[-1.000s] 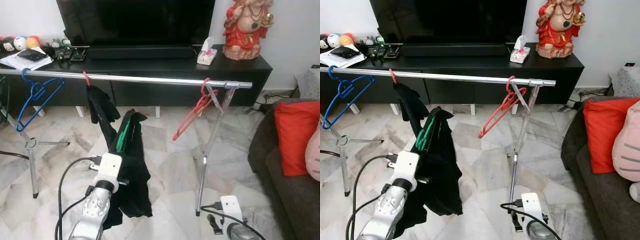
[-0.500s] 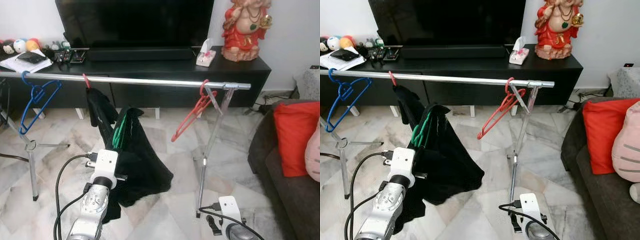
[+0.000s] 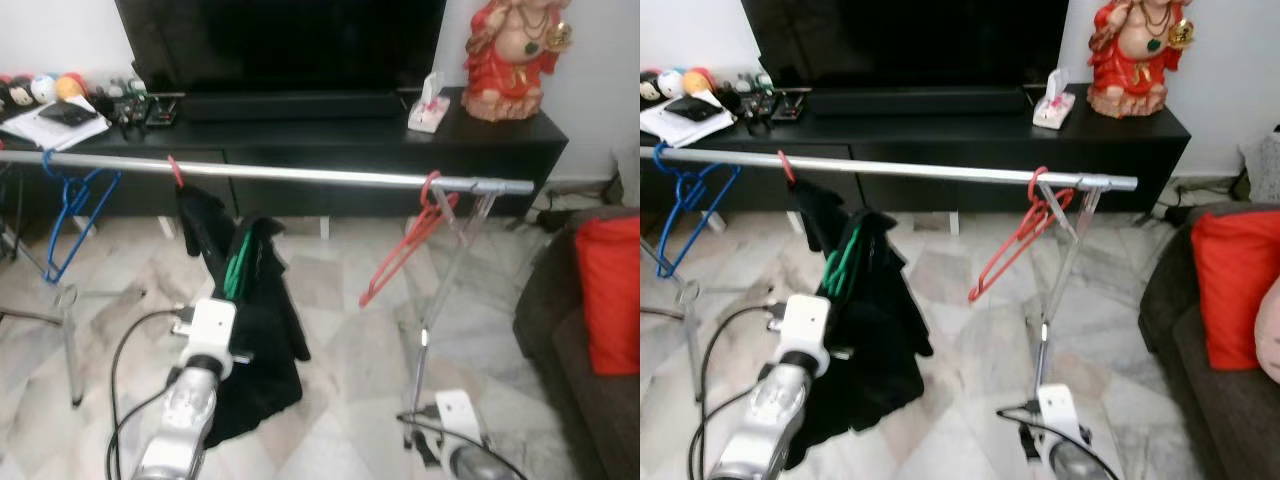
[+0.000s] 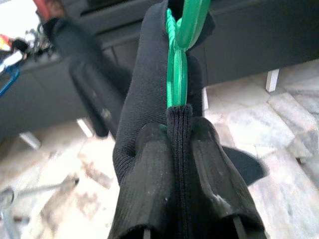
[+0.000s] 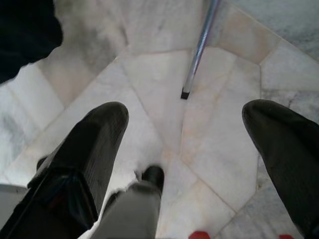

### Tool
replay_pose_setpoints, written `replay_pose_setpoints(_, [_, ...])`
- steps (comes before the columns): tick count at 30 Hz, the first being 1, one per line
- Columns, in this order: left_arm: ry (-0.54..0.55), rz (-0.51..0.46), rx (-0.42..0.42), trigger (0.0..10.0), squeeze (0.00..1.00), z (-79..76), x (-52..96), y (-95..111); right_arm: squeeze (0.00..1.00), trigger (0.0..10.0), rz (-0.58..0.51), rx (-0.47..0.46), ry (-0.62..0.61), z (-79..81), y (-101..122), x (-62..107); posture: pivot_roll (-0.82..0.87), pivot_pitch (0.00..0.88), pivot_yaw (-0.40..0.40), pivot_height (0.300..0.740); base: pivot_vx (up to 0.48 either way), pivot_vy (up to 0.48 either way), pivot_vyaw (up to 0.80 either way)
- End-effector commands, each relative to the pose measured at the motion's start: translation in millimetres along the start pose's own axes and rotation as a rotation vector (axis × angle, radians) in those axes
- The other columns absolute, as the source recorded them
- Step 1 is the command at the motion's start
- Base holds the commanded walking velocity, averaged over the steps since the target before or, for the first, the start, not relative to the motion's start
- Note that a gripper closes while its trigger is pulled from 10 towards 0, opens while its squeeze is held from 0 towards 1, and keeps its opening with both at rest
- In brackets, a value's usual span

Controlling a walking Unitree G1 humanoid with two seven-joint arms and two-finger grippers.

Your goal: Hang hanger

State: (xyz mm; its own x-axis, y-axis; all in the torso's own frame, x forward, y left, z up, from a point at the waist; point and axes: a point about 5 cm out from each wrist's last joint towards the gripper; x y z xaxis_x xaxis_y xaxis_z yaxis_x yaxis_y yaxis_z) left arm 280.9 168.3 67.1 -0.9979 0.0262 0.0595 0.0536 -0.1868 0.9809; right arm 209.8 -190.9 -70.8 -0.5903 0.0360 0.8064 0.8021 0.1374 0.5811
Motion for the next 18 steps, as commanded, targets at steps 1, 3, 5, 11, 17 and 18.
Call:
replay_pose_setpoints(1, [-0.007,-0.062,0.024,10.0,0.00,-5.3,-5.8,15.8,0.00,10.0,0.013,-0.004,-0.019,-7.1,-3.8,1.0,-0.12,0.000,0.026,0.740,0.341,0.000,0.00])
replay_pose_setpoints(3, [-0.007,-0.061,0.023,10.0,0.00,-4.6,-5.0,15.7,0.00,10.0,0.014,-0.005,-0.019,-6.9,-3.5,0.9,-0.12,0.000,0.027,0.740,0.345,0.000,0.00])
replay_pose_setpoints(5, [-0.007,-0.061,0.024,10.0,0.00,-4.6,-4.5,15.6,0.00,10.0,0.014,-0.004,-0.020,-7.1,-3.2,0.9,-0.12,0.000,0.027,0.740,0.345,0.000,0.00])
replay_pose_setpoints(11, [-0.027,-0.062,0.032,10.0,0.00,-7.8,-3.2,15.0,0.00,10.0,0.018,-0.009,-0.025,-10.6,-6.0,1.6,-0.13,0.000,0.026,0.740,0.348,0.000,0.00])
replay_pose_setpoints(17, [-0.056,-0.061,0.049,10.0,0.00,-9.4,-2.4,15.4,0.00,10.0,0.018,-0.008,-0.025,-11.8,-6.6,1.9,-0.12,0.000,0.021,0.740,0.217,0.000,0.00])
replay_pose_setpoints(18, [-0.067,-0.059,0.049,10.0,0.00,-10.1,-0.9,14.3,0.00,10.0,0.018,-0.007,-0.025,-12.1,-6.8,1.9,-0.12,0.000,0.021,0.740,0.000,0.000,0.00])
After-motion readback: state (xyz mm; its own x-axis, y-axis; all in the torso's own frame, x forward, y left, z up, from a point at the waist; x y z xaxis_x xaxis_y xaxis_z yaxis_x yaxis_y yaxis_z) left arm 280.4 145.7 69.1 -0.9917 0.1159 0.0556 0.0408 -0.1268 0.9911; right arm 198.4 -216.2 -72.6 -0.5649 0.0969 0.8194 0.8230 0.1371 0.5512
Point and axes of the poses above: a point about 5 cm out from each wrist's last joint towards the gripper, its own x axis pointing back from the gripper into the wrist, its own y axis along the axis of the wrist's last joint, z = x × y, and after that the axes turned 2 degrees about x, right-handed
